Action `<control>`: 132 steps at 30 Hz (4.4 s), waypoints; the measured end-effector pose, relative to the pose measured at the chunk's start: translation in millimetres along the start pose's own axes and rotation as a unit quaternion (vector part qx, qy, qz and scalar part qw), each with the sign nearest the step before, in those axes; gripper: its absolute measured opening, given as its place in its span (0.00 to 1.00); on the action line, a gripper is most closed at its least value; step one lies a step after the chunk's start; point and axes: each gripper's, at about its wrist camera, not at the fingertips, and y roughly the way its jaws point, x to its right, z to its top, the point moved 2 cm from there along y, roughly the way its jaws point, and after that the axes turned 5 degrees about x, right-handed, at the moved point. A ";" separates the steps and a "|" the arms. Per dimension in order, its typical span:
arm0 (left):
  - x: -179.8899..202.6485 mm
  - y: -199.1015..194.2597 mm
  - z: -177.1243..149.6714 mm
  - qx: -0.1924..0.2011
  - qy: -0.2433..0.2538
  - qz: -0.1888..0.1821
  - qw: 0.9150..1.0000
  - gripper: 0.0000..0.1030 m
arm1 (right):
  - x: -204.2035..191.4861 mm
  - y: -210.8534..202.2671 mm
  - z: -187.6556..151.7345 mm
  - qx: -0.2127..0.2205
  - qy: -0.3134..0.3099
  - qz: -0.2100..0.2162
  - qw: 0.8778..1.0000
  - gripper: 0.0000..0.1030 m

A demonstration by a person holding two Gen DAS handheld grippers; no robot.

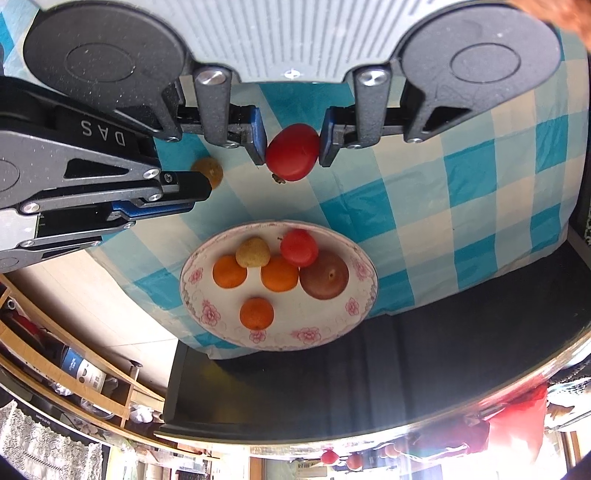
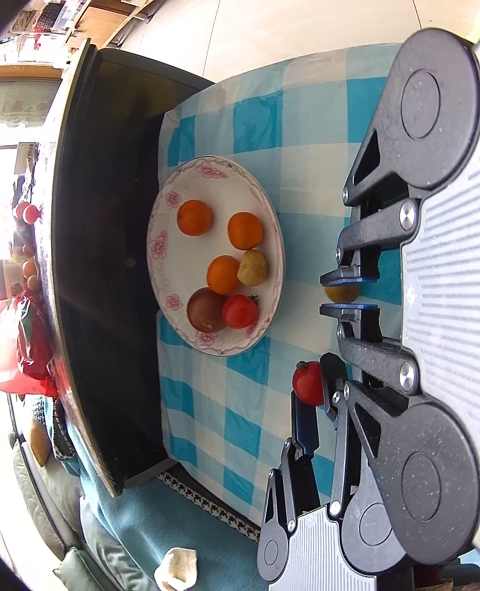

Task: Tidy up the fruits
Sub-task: 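Carry the held tomato and brown fruit over the flowered plate, then lower both tools into the plate and open them to release the fruits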

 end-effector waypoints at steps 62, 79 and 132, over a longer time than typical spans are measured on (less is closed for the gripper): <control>-9.8 26.4 58.6 0.045 0.003 0.031 0.999 0.38 | 24.3 7.8 43.5 0.055 0.010 -0.044 0.998 0.16; -13.1 51.5 77.9 0.066 -0.004 0.038 0.997 0.38 | 38.6 25.1 61.6 0.072 0.005 -0.058 0.996 0.18; -26.4 54.7 85.7 0.084 -0.015 0.047 0.995 0.43 | 49.4 39.4 65.3 0.086 0.022 -0.071 0.994 0.38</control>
